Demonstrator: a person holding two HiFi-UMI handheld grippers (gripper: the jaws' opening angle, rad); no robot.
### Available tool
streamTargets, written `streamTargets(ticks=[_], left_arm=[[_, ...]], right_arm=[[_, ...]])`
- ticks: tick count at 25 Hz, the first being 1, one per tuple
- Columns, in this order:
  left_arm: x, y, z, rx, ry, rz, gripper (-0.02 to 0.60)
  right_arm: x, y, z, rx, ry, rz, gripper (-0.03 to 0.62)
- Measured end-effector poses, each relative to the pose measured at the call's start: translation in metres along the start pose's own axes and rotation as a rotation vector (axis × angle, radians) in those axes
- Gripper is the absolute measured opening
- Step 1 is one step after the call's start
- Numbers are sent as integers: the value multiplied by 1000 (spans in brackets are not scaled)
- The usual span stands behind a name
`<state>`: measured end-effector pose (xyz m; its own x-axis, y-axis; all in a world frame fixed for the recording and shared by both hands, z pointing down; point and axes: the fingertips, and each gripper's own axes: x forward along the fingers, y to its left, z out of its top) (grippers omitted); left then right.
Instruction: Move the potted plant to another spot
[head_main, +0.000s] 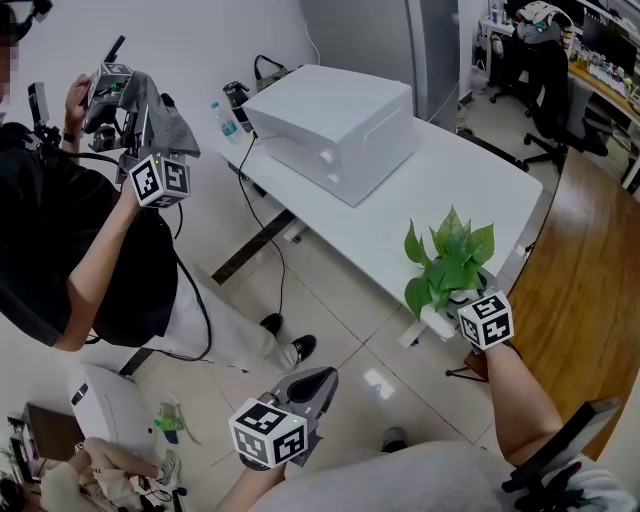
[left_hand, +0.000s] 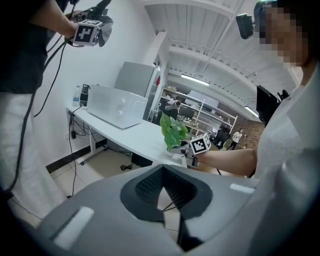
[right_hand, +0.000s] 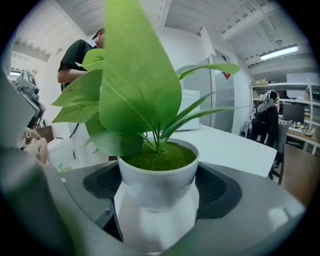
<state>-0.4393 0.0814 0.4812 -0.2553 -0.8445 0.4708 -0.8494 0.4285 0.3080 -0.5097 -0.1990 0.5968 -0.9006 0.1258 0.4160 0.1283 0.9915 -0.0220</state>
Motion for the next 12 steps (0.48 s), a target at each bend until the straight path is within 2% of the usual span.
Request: streamTargets(ticks=[12], left_arm=[[-1, 6, 5, 7, 2, -13, -3]], right_arm=[[-3, 5, -4, -12, -5, -30, 456]])
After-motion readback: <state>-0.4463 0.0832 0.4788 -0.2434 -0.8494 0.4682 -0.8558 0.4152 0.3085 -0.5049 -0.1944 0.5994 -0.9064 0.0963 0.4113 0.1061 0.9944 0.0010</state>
